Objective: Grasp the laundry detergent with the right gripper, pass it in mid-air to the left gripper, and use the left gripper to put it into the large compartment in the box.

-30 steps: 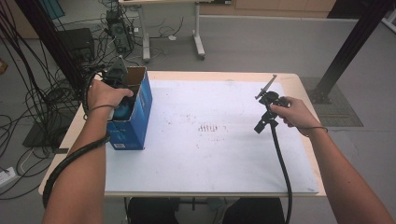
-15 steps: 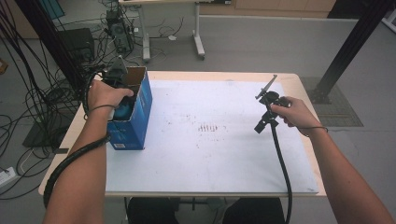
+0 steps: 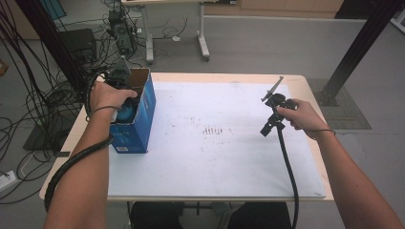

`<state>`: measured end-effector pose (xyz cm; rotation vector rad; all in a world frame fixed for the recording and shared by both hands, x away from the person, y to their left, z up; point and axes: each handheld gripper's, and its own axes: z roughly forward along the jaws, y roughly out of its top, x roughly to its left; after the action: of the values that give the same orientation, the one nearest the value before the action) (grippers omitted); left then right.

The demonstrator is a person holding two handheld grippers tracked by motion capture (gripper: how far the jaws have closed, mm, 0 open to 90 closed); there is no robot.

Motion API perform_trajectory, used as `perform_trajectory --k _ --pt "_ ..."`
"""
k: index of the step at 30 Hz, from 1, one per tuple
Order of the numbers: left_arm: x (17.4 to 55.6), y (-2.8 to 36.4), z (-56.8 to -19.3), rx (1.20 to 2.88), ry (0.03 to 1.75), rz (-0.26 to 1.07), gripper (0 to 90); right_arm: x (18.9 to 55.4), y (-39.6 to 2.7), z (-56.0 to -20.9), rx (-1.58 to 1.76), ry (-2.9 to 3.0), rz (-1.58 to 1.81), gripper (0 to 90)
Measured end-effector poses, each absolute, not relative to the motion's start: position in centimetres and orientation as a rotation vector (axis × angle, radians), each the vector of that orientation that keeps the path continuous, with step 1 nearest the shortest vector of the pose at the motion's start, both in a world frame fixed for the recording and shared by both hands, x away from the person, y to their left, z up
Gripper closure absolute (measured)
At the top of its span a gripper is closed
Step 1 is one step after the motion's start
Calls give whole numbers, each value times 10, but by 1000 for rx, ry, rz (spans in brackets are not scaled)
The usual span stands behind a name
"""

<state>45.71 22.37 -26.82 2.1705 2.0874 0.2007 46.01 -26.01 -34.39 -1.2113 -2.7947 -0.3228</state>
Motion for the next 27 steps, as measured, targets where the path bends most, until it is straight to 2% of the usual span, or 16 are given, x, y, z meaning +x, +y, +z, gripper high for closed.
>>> perform_trajectory --k 27 --pt "452 220 -244 2192 2065 177 320 459 -258 -342 -1209 -2796 -321 37"
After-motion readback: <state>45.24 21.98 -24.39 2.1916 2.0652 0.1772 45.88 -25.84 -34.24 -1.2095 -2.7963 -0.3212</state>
